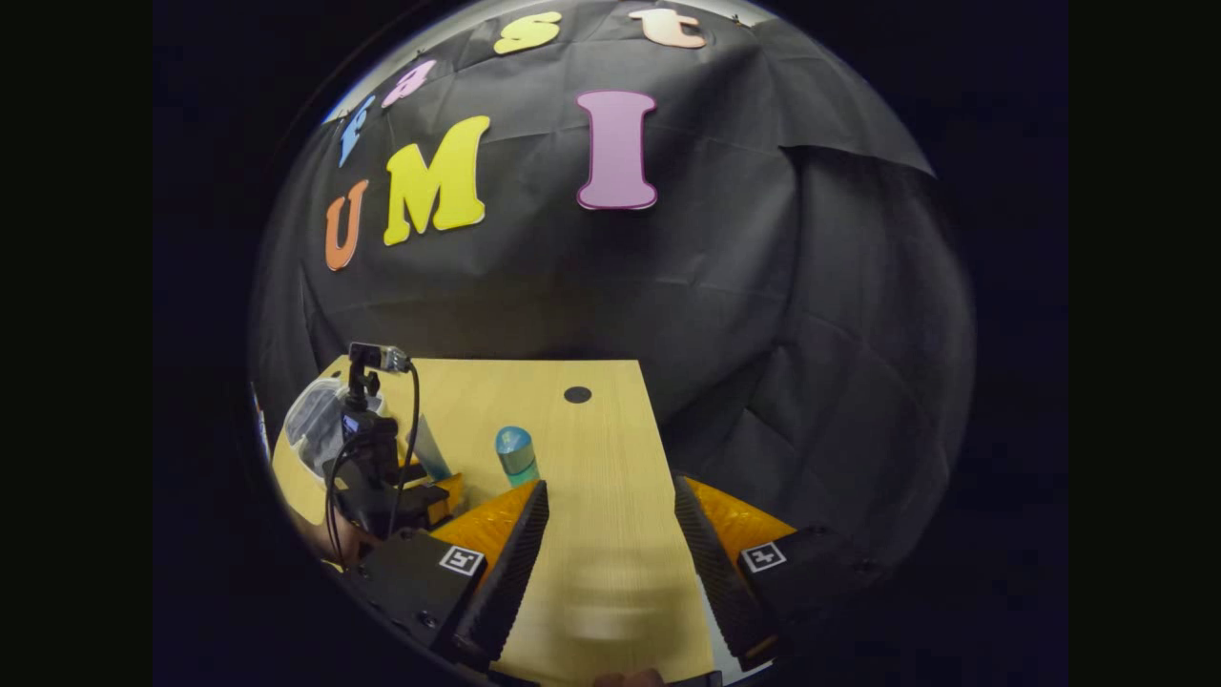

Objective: First open the suitcase, pack the skin care products into it, and then close the suitcase.

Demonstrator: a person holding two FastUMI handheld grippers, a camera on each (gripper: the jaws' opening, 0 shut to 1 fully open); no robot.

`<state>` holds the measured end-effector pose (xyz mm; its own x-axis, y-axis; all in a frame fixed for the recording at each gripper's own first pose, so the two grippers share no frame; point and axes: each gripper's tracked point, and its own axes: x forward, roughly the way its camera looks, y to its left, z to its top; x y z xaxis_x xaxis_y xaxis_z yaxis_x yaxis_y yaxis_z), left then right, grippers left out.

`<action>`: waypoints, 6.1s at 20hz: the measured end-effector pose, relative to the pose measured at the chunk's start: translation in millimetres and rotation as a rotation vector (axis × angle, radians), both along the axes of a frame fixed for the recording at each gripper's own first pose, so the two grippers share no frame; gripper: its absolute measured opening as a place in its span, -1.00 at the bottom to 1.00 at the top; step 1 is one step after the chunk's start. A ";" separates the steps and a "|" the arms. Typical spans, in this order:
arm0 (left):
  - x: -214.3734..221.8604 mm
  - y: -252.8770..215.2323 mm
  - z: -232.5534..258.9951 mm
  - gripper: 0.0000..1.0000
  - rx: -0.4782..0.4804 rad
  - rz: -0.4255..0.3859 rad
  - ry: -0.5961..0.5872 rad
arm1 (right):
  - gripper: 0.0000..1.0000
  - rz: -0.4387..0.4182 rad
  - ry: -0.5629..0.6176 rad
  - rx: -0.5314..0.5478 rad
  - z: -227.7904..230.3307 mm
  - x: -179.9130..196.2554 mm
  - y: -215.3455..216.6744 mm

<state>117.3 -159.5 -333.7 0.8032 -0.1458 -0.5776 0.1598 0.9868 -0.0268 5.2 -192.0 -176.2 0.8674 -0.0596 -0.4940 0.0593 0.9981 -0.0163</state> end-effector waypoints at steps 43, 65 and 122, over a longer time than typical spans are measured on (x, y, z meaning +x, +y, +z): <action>-103.9 244.7 128.6 -0.22 0.148 0.112 -0.027 | -0.32 0.202 0.148 0.133 -97.4 64.0 120.1; -79.8 310.0 -5.5 -0.12 0.076 0.126 0.375 | -0.32 0.174 0.079 0.174 24.1 -23.8 197.3; -202.2 447.2 159.0 1.00 -0.143 0.331 -0.112 | 0.19 0.279 0.498 0.150 -154.7 49.6 513.2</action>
